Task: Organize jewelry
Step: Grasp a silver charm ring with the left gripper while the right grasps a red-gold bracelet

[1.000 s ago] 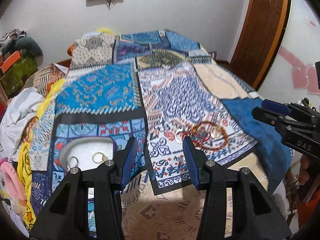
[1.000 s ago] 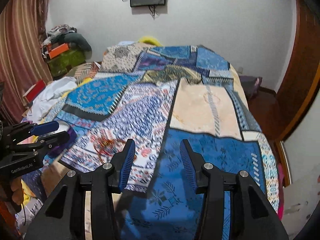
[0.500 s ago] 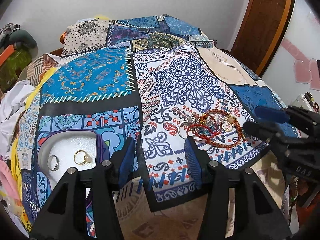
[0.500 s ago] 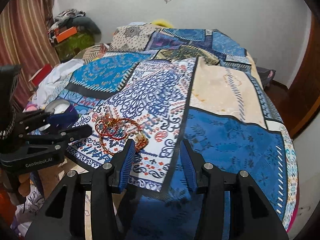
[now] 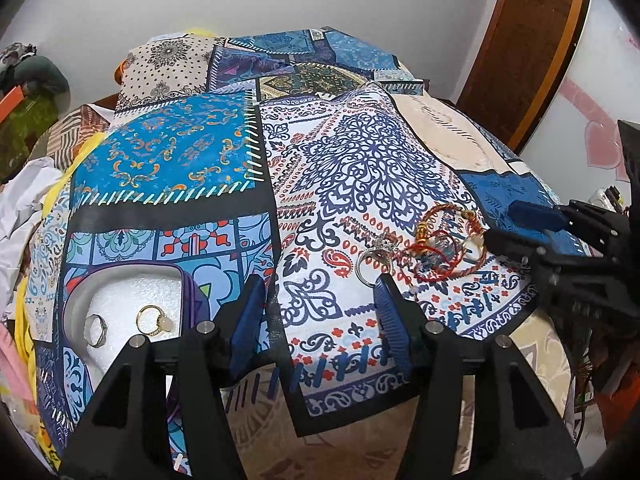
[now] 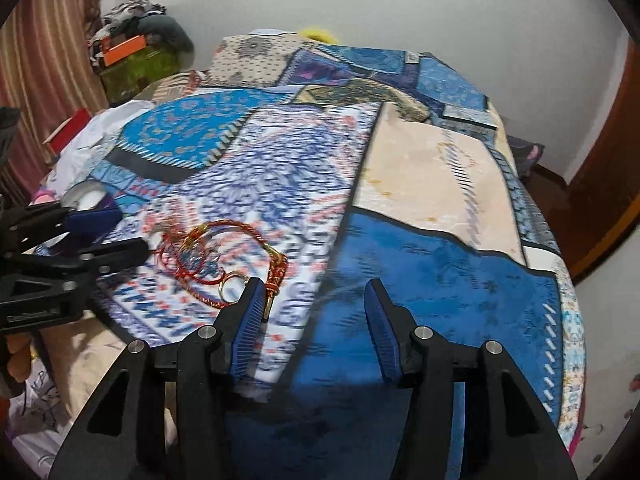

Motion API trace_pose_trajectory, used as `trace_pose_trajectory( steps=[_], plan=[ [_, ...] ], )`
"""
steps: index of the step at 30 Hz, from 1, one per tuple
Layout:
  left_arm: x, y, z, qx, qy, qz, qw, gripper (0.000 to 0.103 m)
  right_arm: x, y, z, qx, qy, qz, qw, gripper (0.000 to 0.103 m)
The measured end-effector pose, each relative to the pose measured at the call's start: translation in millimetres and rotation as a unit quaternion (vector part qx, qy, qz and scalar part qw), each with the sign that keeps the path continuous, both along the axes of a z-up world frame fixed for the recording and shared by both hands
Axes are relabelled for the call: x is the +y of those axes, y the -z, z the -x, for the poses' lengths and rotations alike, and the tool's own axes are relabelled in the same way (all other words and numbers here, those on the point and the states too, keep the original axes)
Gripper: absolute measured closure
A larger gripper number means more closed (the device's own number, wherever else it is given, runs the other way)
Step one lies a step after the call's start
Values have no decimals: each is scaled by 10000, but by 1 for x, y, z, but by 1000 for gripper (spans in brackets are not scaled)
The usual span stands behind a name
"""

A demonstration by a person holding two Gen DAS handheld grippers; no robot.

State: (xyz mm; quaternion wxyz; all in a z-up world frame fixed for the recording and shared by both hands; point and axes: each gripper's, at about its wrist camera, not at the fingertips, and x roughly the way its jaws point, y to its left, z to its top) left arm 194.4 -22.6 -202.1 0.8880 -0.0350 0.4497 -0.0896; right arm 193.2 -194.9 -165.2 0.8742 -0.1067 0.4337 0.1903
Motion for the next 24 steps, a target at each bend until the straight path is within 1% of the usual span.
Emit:
trace_pose_trajectory(
  steps=[5, 12, 19, 22, 24],
  plan=[
    [-4, 0, 0, -22, 53, -2, 10000, 47, -12, -2, -2, 52, 134, -130, 9998, 55],
    [-5, 1, -2, -9, 94, 37, 9999, 47, -8, -1, -1, 61, 54, -196, 9998, 56],
    [-5, -5, 3, -94, 111, -20, 9999, 54, 0, -2, -6, 9, -41, -199, 9998, 70],
    [-10, -11, 6, -214, 167, -94, 9996, 58, 2, -5, -9, -23, -86, -220, 9997, 74],
    [-13, -17, 9, -321, 214, -114, 9992, 58, 3, -8, -11, -38, -105, -296, 9995, 74]
  ],
)
